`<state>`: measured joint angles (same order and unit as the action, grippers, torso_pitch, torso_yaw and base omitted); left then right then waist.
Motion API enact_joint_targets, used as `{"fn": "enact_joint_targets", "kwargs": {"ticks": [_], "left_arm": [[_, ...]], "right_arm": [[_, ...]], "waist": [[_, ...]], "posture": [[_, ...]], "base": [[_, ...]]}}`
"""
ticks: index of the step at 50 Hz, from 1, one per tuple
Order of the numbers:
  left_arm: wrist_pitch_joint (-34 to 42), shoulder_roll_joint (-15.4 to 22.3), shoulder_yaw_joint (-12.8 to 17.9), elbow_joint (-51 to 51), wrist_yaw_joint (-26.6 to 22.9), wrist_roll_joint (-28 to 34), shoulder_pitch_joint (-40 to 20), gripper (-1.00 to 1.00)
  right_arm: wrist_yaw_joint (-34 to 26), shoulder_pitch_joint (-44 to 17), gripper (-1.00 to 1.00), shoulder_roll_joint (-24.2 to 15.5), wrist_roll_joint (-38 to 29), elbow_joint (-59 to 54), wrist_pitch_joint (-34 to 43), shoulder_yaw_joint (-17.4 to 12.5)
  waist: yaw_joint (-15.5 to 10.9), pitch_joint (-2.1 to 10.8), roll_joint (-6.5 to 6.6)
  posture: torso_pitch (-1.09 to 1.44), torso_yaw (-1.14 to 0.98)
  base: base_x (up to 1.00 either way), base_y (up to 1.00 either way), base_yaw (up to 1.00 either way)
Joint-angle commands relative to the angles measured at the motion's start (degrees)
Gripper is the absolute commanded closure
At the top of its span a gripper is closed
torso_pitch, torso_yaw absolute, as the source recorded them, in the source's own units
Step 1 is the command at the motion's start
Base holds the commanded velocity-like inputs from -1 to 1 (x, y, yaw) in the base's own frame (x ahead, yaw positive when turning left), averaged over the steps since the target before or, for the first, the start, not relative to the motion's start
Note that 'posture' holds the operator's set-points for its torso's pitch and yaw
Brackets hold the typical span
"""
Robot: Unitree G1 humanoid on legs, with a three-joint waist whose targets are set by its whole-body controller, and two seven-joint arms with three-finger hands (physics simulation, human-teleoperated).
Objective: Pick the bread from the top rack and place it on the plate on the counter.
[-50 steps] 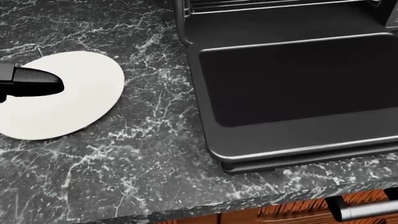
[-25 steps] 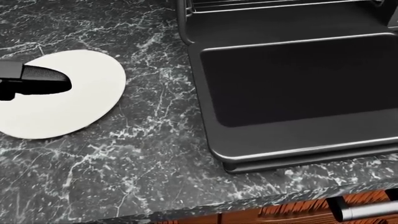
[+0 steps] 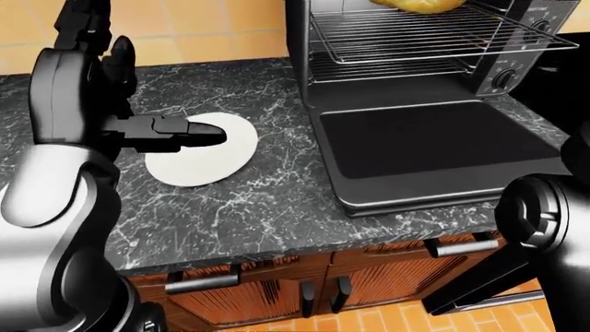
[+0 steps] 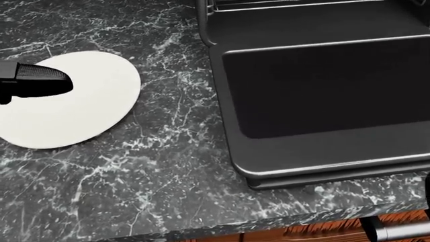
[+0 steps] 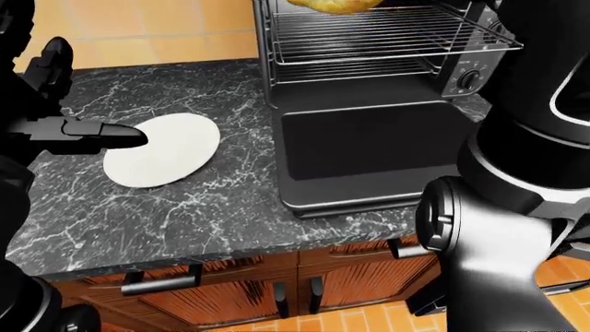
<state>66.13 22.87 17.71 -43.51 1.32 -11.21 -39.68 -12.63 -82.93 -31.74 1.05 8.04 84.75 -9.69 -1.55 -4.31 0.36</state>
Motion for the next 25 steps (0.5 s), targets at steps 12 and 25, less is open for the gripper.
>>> {"fn": "enact_joint_targets", "kwargs": {"ticks": [12, 25], "left_arm": [[-1.9, 1.9, 1.8, -1.7, 1.2, -1.6, 0.5, -1.0], [-1.2, 2.8, 2.9, -2.8, 2.1, -3.5, 1.1, -1.0]], "right_arm": [[1.2, -2.8, 1.0, 3.2, 0.5, 3.3, 1.1, 1.0], [1.3, -3.4, 1.0, 5.0, 0.5, 4.7, 2.6, 1.4]], "waist": [[-2.1, 1.48, 0.26], [-5.5, 1.59, 0.19]], "posture": [[0.0, 0.13], [0.0, 0.19]], "base": [[0.0, 0.0, 0.0], [0.0, 0.0, 0.0]]}}
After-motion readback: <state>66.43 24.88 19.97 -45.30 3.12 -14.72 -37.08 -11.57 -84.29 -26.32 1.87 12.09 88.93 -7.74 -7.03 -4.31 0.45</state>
